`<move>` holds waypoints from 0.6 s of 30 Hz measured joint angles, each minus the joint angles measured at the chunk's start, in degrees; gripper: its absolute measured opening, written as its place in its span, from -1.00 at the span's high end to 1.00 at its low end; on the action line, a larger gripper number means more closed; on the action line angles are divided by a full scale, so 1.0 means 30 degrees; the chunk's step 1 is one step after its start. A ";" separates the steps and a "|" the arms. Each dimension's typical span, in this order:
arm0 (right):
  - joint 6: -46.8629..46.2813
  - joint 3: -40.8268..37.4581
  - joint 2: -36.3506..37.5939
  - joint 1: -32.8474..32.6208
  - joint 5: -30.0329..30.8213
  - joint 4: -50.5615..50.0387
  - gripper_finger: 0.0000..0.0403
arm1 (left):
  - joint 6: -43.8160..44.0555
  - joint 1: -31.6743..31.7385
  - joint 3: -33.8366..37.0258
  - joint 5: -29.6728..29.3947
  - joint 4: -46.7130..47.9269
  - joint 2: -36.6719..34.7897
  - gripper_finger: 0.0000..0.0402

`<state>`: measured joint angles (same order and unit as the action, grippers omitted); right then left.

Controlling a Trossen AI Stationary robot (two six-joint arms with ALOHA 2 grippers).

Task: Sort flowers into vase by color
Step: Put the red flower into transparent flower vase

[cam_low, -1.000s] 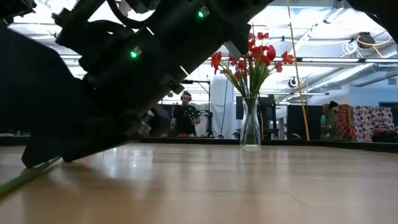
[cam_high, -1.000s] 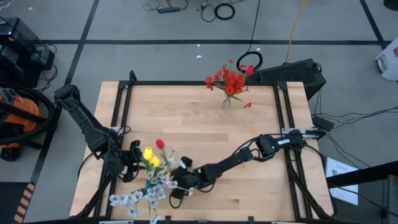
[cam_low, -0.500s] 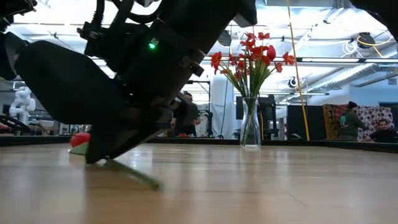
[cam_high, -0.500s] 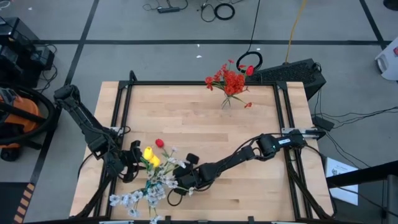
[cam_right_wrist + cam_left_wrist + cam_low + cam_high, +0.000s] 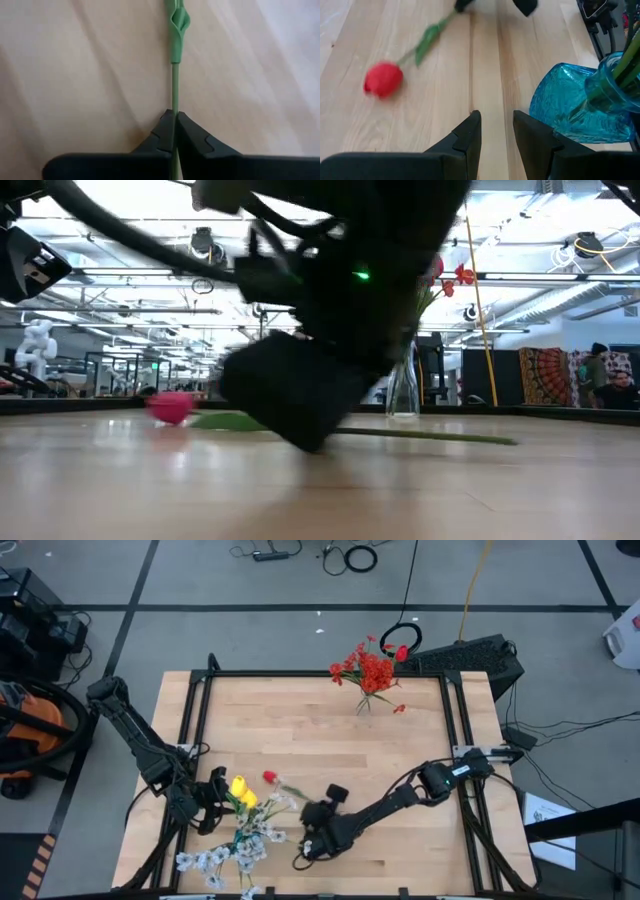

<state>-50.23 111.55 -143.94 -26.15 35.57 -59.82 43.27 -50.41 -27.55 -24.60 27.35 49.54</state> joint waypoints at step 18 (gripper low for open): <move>-0.5394 -0.7854 0.4105 -0.1941 0.0174 -0.0667 1.00 | 0.0479 0.0000 -0.0004 -0.0248 -0.0123 0.0007 0.41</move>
<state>-66.41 87.98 -131.62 -31.98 36.10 -61.82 44.71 -50.41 -27.56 -25.34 26.98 49.56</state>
